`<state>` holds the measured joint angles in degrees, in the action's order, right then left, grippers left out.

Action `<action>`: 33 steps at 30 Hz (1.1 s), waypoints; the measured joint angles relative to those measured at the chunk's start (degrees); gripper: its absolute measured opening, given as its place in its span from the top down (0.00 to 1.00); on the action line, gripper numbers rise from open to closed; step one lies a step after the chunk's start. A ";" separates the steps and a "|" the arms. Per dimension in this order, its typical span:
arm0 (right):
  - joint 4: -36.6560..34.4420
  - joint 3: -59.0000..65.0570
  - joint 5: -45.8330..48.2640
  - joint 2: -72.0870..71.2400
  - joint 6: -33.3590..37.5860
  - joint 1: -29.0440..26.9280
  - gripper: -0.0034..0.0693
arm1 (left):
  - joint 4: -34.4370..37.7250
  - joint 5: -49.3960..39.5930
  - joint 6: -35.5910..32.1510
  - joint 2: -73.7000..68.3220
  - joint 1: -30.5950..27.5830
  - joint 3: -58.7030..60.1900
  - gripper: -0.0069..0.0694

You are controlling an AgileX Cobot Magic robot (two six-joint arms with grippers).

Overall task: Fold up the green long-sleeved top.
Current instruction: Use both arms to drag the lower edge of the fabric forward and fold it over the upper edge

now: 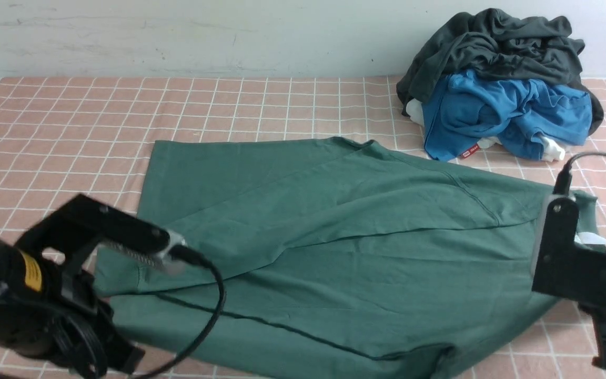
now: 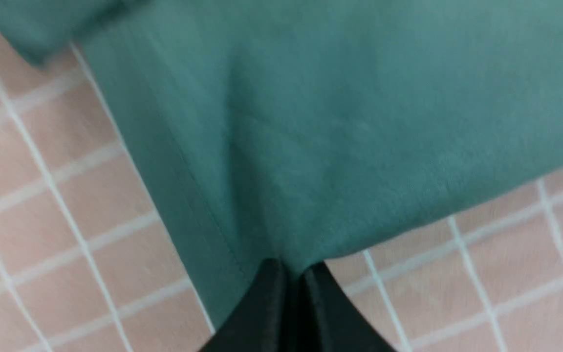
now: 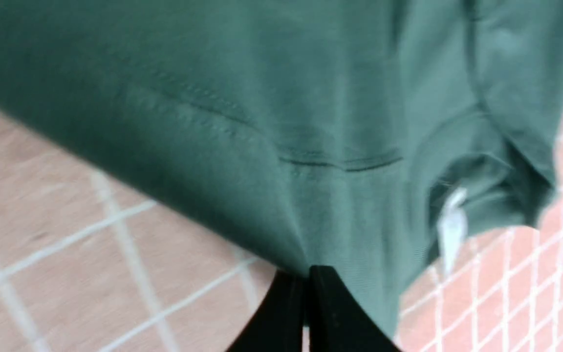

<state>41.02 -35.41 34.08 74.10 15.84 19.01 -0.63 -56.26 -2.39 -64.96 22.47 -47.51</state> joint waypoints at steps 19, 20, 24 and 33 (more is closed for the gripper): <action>-0.64 -50.09 -4.27 43.40 -3.05 -7.53 0.96 | -0.67 8.01 1.41 -54.49 -16.77 -56.70 0.90; -0.64 -50.48 -4.18 43.76 -3.05 -7.53 0.96 | -0.67 7.97 1.52 -55.04 -16.77 -57.30 0.90; -1.91 -56.46 -2.85 49.11 -11.58 -7.63 0.95 | -1.52 6.22 2.71 -66.03 -16.88 -69.84 0.86; -2.15 -62.87 6.12 49.84 -33.72 -7.61 0.68 | -4.79 4.90 6.03 -71.81 -18.12 -80.51 0.46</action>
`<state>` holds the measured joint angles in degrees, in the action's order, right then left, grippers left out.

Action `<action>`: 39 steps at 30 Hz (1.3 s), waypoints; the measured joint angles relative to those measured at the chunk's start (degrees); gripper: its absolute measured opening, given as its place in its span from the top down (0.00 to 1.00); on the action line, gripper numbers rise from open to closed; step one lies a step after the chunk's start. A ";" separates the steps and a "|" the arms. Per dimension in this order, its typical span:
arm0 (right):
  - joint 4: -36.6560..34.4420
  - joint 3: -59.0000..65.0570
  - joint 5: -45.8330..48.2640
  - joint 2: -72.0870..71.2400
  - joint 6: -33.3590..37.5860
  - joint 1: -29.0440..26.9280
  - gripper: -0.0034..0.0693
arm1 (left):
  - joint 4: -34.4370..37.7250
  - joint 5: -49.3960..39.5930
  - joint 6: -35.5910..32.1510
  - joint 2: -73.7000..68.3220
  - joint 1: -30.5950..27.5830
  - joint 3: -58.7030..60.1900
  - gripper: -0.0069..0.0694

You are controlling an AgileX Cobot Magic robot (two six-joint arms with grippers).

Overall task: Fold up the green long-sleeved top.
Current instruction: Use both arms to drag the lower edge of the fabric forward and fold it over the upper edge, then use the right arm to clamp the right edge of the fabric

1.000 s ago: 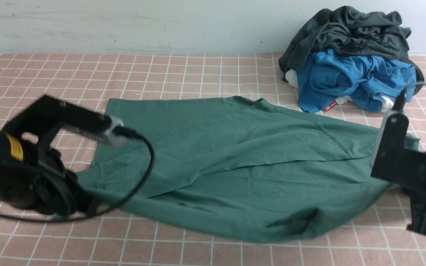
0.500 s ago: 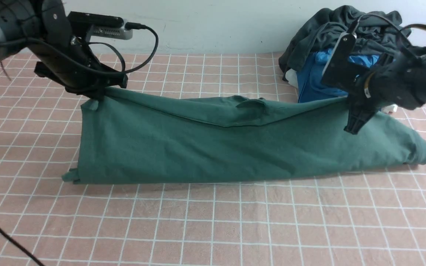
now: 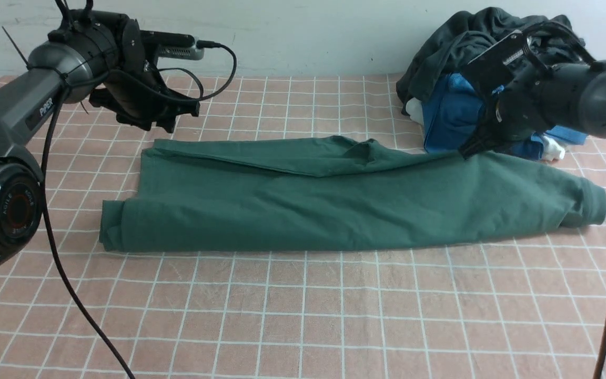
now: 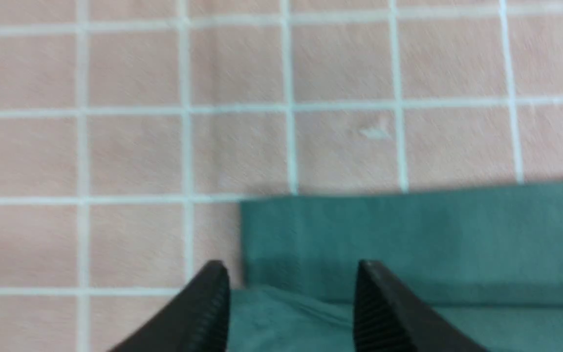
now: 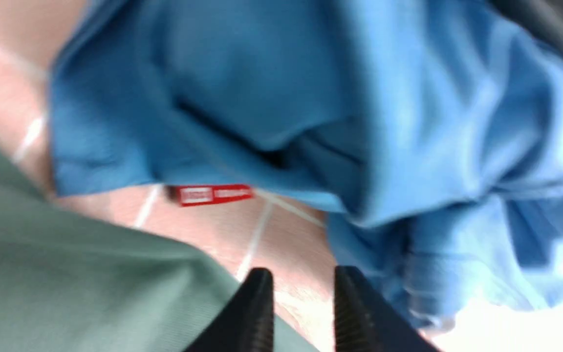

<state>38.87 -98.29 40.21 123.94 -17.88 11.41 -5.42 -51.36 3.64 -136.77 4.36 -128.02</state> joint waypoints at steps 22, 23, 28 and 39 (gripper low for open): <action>-75.14 -7.19 -28.71 12.82 65.39 5.53 0.96 | 20.82 -15.78 -17.60 26.91 6.23 11.79 0.70; -76.74 -9.03 -29.50 13.03 65.39 4.81 0.95 | 20.90 -13.82 -17.94 29.91 6.39 15.82 0.70; -77.35 -14.43 -19.79 10.17 63.22 1.19 0.84 | 18.66 -1.80 -16.27 45.02 5.46 36.66 0.70; -43.67 -13.64 29.05 -2.28 26.99 -9.18 0.48 | 13.47 8.08 -13.51 79.55 0.84 82.37 0.71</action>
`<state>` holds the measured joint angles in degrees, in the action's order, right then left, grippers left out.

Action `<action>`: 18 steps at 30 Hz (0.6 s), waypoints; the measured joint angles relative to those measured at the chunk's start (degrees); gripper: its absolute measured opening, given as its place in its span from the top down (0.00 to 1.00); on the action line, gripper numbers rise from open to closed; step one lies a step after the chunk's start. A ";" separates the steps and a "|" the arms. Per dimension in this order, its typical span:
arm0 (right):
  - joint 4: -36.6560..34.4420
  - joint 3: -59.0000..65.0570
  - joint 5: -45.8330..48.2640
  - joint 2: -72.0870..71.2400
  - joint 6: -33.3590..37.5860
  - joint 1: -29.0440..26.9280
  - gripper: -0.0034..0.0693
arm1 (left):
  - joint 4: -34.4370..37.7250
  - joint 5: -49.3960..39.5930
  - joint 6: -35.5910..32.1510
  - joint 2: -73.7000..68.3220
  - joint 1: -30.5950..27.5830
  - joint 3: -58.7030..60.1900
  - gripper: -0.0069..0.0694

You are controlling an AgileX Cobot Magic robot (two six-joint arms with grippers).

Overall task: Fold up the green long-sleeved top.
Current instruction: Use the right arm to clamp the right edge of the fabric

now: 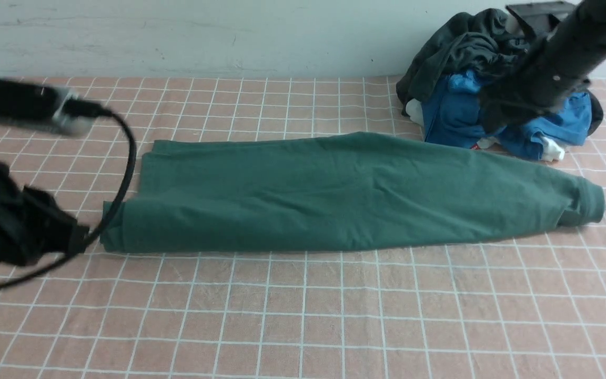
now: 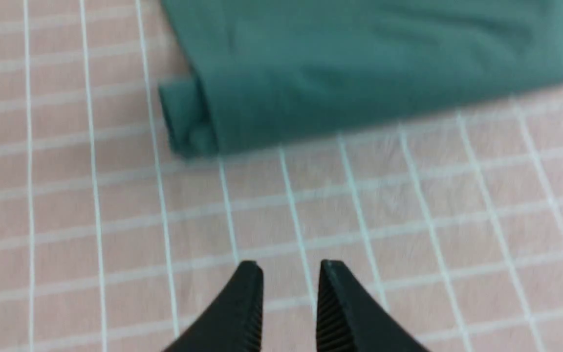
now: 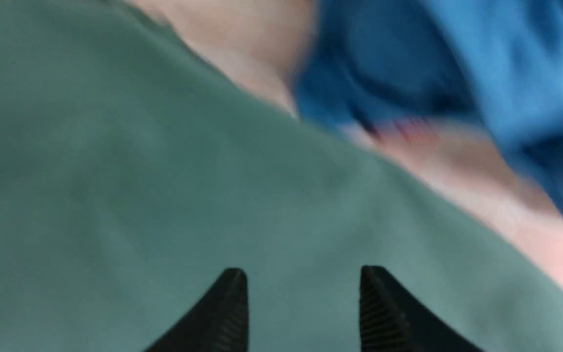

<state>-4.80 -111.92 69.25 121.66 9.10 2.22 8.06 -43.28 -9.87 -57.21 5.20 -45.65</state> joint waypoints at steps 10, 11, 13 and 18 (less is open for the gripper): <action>9.79 12.11 -2.04 0.18 -8.72 -7.35 0.26 | 0.37 3.15 0.00 5.70 -0.15 12.44 0.71; 9.79 12.85 -4.01 0.56 -9.46 -8.34 0.26 | 0.50 4.05 0.00 5.76 -0.15 12.44 0.71; 9.32 13.29 -6.16 1.50 -10.23 -9.57 0.27 | 0.97 4.69 0.00 5.76 -0.15 12.44 0.71; 7.37 13.35 -8.58 5.46 -10.63 -10.49 0.34 | 1.71 5.76 0.00 5.76 -0.15 12.44 0.71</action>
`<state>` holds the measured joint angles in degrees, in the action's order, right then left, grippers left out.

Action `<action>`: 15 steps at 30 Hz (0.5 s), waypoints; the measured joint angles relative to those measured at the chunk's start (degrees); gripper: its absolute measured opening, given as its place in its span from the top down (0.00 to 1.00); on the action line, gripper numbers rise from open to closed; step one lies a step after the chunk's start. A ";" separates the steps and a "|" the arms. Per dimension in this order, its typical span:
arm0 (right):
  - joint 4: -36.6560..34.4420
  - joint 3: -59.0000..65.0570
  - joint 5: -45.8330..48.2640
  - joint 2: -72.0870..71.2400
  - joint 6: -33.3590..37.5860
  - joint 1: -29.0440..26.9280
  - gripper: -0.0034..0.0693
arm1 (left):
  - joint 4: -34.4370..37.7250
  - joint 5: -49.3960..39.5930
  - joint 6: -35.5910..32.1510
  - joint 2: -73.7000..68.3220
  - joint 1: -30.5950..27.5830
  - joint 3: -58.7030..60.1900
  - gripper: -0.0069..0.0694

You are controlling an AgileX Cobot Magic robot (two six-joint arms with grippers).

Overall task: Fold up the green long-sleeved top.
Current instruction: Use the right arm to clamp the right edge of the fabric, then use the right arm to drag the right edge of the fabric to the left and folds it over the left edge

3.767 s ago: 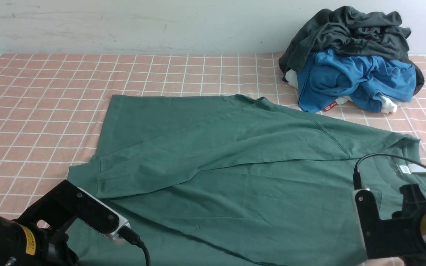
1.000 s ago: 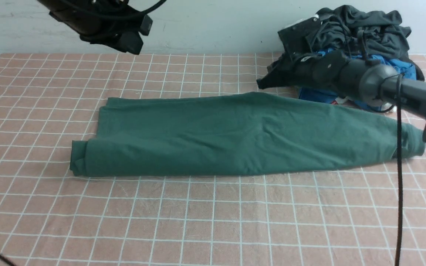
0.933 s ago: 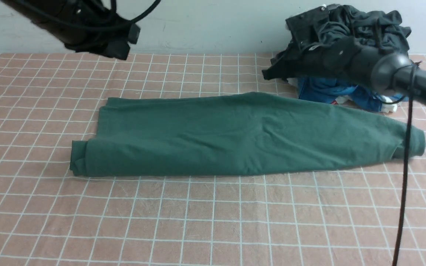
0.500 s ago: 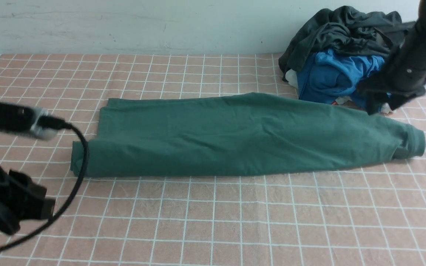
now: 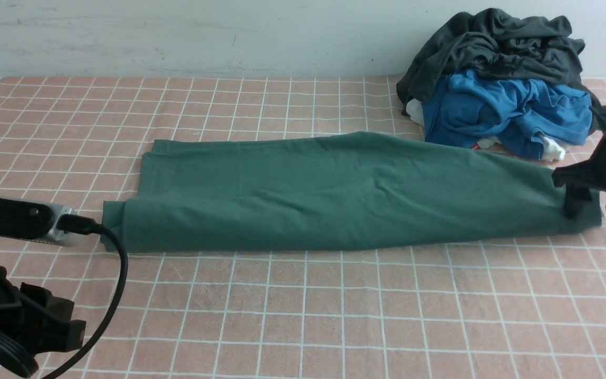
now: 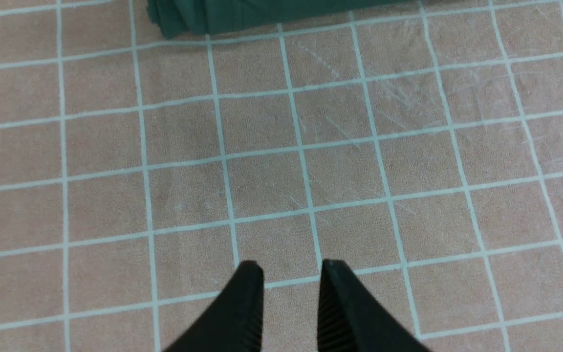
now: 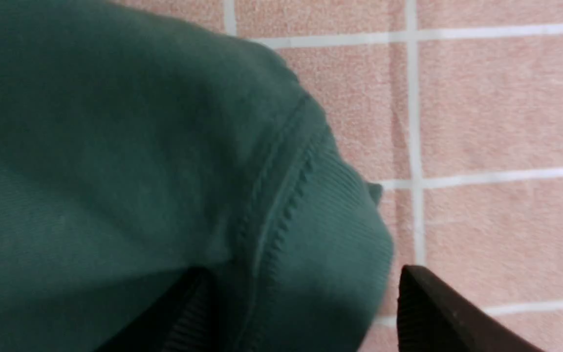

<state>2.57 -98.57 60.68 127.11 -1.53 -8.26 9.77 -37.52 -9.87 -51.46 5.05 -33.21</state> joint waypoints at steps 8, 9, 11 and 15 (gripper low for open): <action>-4.00 -0.19 -0.36 0.53 2.28 -0.18 0.68 | 0.06 -0.01 -0.06 0.00 0.00 0.00 0.71; -3.51 -0.53 0.40 0.08 3.17 -0.18 0.76 | 0.06 -0.34 -0.06 0.00 0.00 0.00 0.71; -1.95 -0.97 2.24 -1.24 3.82 -0.18 0.86 | 0.06 -1.77 -0.06 0.07 0.00 -0.06 0.71; 5.85 -3.81 7.97 -7.46 4.06 -0.11 0.93 | 0.06 -5.13 -0.11 2.93 0.00 -0.80 0.71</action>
<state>8.42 -102.39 68.65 119.66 2.54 -8.38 9.83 -42.65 -9.98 -48.53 5.05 -34.01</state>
